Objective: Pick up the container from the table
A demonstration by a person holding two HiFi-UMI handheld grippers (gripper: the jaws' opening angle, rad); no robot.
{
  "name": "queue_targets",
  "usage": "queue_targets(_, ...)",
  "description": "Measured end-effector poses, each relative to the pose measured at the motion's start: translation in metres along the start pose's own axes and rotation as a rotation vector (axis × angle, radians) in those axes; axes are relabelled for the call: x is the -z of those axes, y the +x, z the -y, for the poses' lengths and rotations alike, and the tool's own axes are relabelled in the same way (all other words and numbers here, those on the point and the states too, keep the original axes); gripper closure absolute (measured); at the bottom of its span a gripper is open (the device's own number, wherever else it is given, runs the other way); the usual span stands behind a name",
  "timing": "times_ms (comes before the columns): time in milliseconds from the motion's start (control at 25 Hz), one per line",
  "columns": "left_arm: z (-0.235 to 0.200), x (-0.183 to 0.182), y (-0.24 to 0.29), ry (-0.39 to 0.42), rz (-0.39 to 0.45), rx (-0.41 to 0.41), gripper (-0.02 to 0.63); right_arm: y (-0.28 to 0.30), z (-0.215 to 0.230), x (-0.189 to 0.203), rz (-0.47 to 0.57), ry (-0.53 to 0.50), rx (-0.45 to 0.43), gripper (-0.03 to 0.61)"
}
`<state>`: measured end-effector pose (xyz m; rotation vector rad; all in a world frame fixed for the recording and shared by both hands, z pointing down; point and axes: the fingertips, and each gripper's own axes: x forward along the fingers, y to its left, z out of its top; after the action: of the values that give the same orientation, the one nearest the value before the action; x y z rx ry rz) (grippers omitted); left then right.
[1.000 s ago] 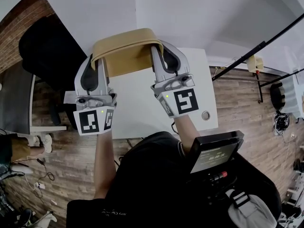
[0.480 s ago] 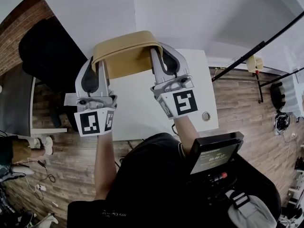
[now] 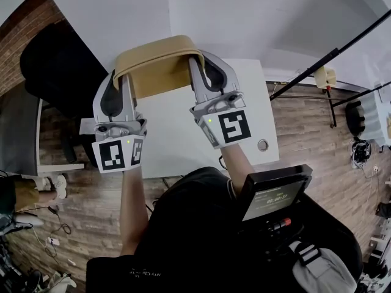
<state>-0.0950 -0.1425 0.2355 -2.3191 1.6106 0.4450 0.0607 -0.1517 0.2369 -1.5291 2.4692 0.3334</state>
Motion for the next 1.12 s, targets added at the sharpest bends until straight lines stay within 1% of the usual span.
queue_targets(680,-0.006,0.000,-0.004,-0.001,-0.004,-0.003,0.560,0.003,-0.005,0.001,-0.018,-0.005,-0.001,0.549)
queue_targets(920,-0.008,0.003,-0.005,-0.006,-0.012,-0.012,0.560,0.004,-0.010,0.003,-0.018,-0.045,-0.019,0.552)
queue_targets(1120,-0.006,0.005,-0.004,-0.006,-0.014,-0.011,0.560,0.003,-0.007,0.005,-0.019,-0.046,-0.016,0.551)
